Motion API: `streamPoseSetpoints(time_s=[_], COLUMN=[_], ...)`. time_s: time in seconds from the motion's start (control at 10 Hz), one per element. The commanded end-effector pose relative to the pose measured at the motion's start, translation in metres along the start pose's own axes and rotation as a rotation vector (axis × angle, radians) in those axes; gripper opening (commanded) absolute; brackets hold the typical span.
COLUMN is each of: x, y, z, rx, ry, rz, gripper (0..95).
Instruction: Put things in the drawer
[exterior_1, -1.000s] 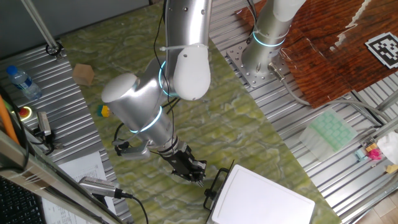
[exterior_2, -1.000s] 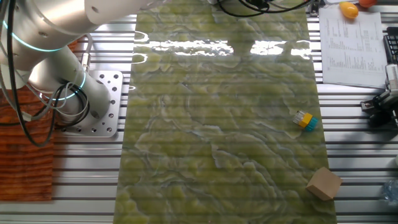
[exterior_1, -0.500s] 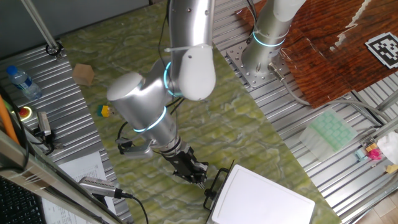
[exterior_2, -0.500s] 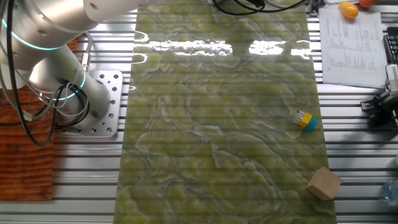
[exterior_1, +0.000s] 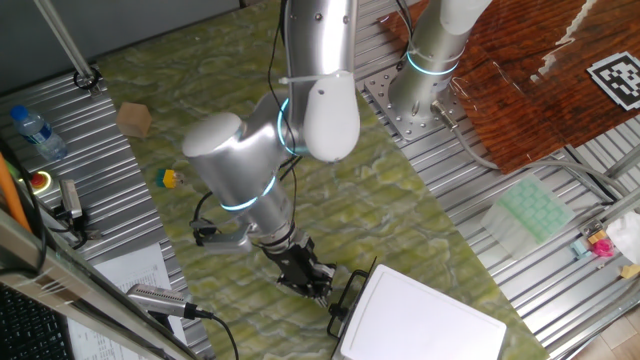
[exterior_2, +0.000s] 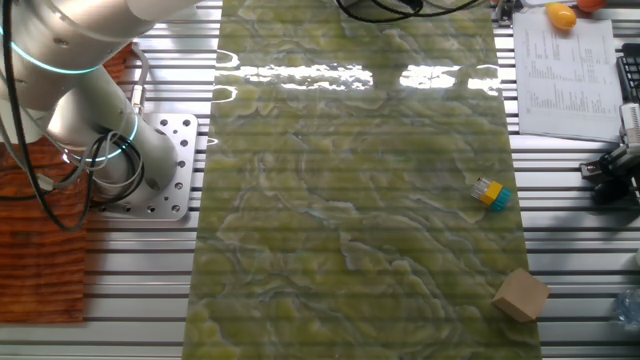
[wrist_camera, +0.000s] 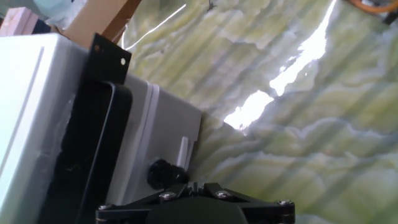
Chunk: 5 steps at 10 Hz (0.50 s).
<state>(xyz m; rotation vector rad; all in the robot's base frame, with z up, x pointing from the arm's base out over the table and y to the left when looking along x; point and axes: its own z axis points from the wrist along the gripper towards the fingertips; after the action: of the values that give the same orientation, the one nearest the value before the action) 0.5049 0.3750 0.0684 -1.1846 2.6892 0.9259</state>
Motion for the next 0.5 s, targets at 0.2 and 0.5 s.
streamPoseSetpoints(time_s=[0.2, 0.5], x=[-0.0006, -0.0010], y=[0.0000, 0.0005], z=[-0.0012, -0.0013], rx=[-0.001, -0.028], ry=[-0.014, -0.030], rz=[-0.002, 0.003], gripper=[0.0, 0.0])
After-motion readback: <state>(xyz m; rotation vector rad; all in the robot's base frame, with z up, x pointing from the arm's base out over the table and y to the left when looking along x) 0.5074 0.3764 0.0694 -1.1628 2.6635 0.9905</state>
